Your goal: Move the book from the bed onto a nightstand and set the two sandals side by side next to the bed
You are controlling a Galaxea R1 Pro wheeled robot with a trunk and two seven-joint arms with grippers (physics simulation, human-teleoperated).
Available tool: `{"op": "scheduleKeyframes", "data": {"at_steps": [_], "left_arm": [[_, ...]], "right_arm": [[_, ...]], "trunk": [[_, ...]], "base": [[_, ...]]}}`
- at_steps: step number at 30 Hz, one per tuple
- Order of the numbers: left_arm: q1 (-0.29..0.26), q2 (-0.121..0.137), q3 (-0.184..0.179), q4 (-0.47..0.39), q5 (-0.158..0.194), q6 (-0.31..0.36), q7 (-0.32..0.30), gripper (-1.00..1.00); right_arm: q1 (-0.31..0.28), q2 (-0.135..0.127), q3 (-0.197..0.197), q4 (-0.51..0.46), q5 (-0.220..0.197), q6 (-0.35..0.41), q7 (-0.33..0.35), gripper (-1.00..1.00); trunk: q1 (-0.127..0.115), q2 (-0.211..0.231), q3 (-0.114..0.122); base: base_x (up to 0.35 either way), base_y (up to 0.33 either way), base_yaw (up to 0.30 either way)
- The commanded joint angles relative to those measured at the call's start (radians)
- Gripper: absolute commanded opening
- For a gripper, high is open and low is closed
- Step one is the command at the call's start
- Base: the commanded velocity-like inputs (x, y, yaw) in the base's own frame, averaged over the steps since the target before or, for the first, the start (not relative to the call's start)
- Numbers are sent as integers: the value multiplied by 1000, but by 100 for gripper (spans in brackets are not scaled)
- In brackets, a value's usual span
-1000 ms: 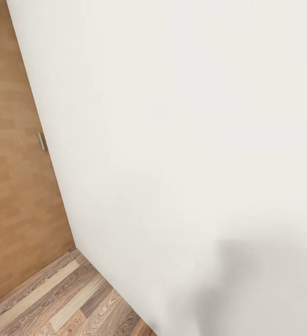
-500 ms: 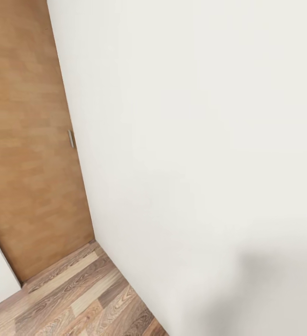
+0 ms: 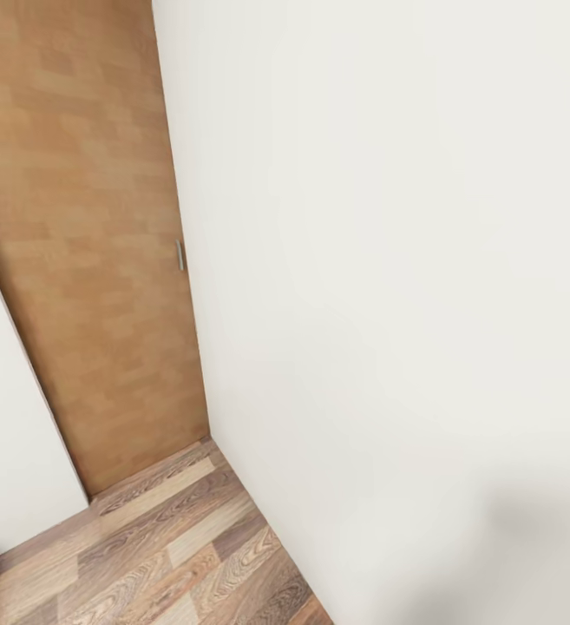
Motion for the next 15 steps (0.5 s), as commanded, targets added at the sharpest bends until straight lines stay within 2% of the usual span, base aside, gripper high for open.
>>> {"op": "scheduleKeyframes", "data": {"at_steps": [1, 15], "left_arm": [[0, 0, 0, -1, 1, -2, -1, 100], [0, 0, -1, -1, 1, -2, -1, 100]], "right_arm": [[1, 0, -2, -1, -1, -2, 0, 100], [1, 0, -2, -1, -1, -2, 0, 100]], "trunk": [[0, 0, -1], [0, 0, -1]], "base": [[0, 0, 283], [0, 0, 283]]}}
